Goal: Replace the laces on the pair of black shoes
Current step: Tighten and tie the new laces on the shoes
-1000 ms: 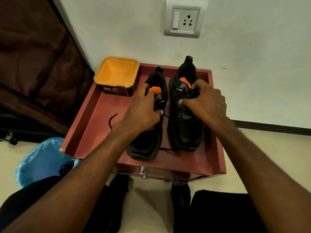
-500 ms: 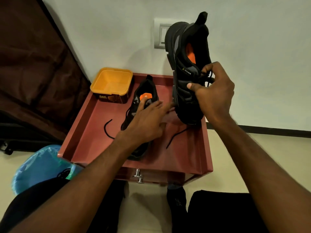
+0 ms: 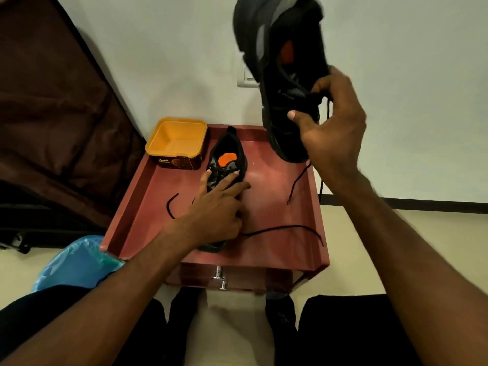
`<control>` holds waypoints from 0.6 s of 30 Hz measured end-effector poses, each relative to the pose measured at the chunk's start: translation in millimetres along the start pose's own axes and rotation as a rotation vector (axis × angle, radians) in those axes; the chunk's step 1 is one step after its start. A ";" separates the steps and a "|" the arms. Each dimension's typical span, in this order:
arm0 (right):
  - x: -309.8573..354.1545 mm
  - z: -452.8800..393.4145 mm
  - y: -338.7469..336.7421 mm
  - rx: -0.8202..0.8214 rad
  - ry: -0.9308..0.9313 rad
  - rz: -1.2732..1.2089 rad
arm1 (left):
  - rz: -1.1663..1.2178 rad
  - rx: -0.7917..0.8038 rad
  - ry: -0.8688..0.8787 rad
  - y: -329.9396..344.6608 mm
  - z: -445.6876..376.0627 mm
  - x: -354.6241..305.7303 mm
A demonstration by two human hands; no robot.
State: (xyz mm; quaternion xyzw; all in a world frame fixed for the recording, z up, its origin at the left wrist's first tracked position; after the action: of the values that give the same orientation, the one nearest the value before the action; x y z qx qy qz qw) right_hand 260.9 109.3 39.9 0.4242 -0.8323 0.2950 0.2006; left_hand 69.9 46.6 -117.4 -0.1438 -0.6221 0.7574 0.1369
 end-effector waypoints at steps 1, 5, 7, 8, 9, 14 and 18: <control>3.3 2.6 5.8 0.067 -0.034 0.018 | 0.003 0.010 -0.006 6.2 2.2 3.4; 7.5 23.7 27.6 0.320 -0.213 0.121 | -0.030 -0.031 -0.046 16.7 4.0 20.5; 3.4 32.8 32.9 0.394 -0.274 0.178 | 0.117 -0.128 -0.085 -1.2 2.2 27.0; 0.5 36.8 33.6 0.421 -0.285 0.197 | 0.226 -0.231 -0.133 -17.8 5.7 31.6; -2.3 40.2 34.0 0.442 -0.282 0.202 | 0.334 -0.376 -0.211 -35.9 11.4 43.7; -2.4 50.6 33.9 0.525 -0.292 0.184 | 1.194 -0.868 -0.494 -65.7 43.7 107.5; -0.6 57.8 38.8 0.613 -0.318 0.165 | 1.457 -0.575 -0.451 -79.9 22.3 79.7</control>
State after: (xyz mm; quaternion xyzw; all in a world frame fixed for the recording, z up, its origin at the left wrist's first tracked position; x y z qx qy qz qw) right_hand 224.4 89.5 -15.9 0.4366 -0.7575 0.4765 -0.0927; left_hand -9.9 72.4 -38.6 -0.3857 -0.5550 0.4778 -0.5611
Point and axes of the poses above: each hand's wrist, its own z-axis away from the middle knuckle, its own y-axis out of the palm, x = y × z, the point moved 8 cm from there along -z, towards the middle knuckle, and after that the axes turned 1 degree about z, right-handed, at the moved point
